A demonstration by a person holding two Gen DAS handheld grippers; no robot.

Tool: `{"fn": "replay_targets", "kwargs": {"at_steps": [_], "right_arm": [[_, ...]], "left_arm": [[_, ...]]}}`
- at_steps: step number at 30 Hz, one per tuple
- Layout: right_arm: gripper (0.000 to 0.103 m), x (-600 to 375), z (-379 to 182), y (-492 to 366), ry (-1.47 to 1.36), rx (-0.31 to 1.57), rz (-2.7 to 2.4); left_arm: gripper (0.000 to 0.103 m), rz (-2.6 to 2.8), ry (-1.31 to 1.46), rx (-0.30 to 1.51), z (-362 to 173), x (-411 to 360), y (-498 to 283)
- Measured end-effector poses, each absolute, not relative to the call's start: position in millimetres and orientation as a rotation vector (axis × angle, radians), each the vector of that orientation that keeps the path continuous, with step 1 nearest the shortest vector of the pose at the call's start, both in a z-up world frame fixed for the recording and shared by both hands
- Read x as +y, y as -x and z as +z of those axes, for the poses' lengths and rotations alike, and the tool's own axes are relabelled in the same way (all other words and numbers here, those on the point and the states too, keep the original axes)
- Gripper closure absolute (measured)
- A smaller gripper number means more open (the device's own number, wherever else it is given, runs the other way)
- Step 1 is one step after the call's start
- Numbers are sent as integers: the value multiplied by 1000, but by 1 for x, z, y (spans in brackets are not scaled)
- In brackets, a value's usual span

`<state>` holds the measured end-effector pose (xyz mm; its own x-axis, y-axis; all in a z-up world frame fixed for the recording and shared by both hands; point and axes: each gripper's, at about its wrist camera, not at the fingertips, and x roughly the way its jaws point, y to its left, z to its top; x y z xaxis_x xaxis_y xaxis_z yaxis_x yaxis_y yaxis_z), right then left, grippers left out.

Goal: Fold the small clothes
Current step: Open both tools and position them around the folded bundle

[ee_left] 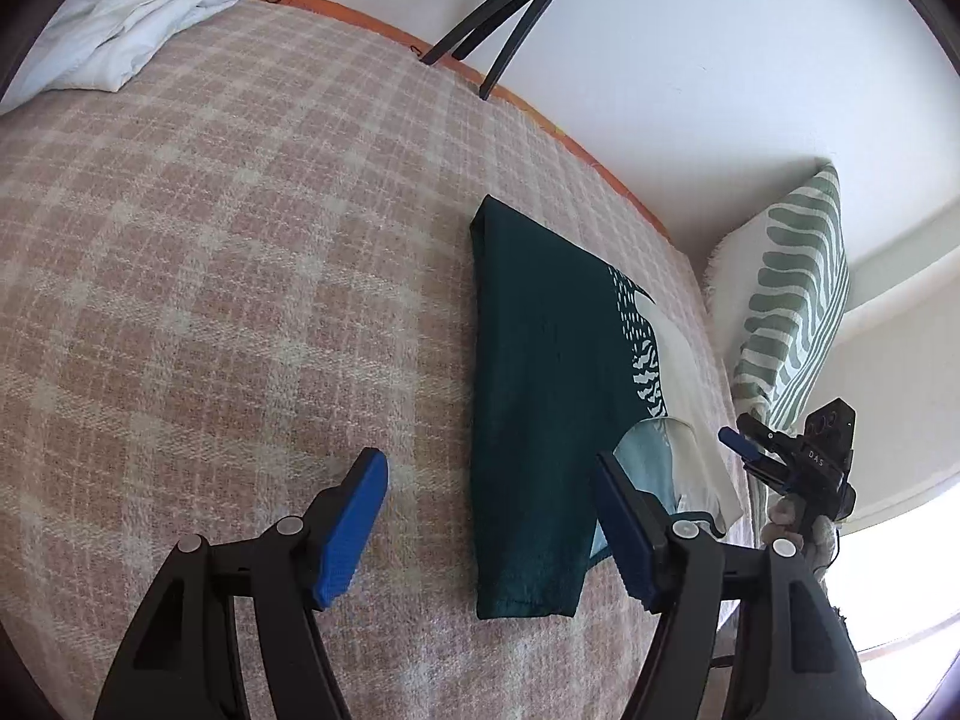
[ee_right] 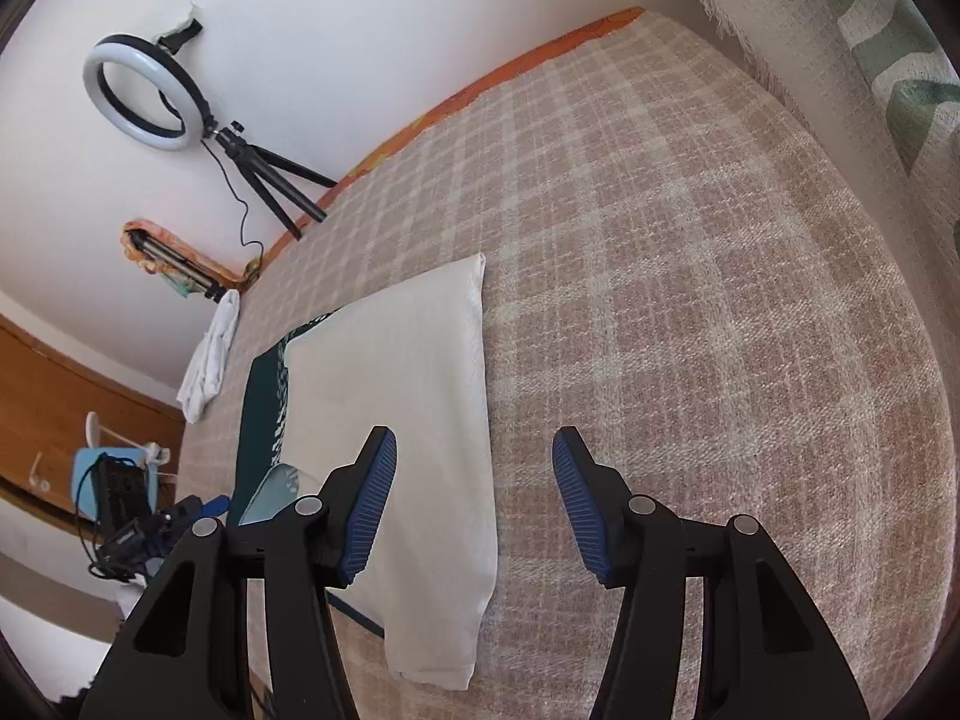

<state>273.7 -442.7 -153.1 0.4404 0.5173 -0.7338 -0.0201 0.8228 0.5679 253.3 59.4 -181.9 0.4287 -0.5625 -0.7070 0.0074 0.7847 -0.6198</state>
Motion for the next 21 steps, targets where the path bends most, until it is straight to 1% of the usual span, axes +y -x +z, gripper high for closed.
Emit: {"fn": "replay_targets", "kwargs": {"at_steps": [2,3,4,5,6,7,10,13,16,18,21], "right_arm": [[49,-437,-145,-277,-506,1022,345],[55,-430,-140,-279,-485,1000,352],[62,-420,-133,-281,-448,974,353],[66,-407,-127,-283,-402,954,363],[73,-392,-122,-287,-352,939,376],[77,-376,-117,-291,-308,933,391],[78,-324,-109,-303,-205,925,460],[78,-280,-112,-319,-143,948,492],[78,-252,-130,-338,-110,998,486],[82,-240,-143,-347,-102,1039,477],[83,-236,-161,-354,-89,1082,427]], "left_arm": [[41,-389,589,1059,-178,54,-262],[43,-393,575,1050,-175,49,-266],[48,-393,548,1040,-172,43,-270],[50,-389,516,1032,-170,37,-273],[50,-392,495,1025,-168,31,-275],[50,-403,481,1021,-166,26,-276],[50,-408,439,1003,-163,14,-275],[50,-410,432,1000,-163,11,-270],[50,-407,404,1005,-165,11,-265],[50,-401,393,1011,-167,13,-262],[50,-397,400,1022,-172,18,-260]]}}
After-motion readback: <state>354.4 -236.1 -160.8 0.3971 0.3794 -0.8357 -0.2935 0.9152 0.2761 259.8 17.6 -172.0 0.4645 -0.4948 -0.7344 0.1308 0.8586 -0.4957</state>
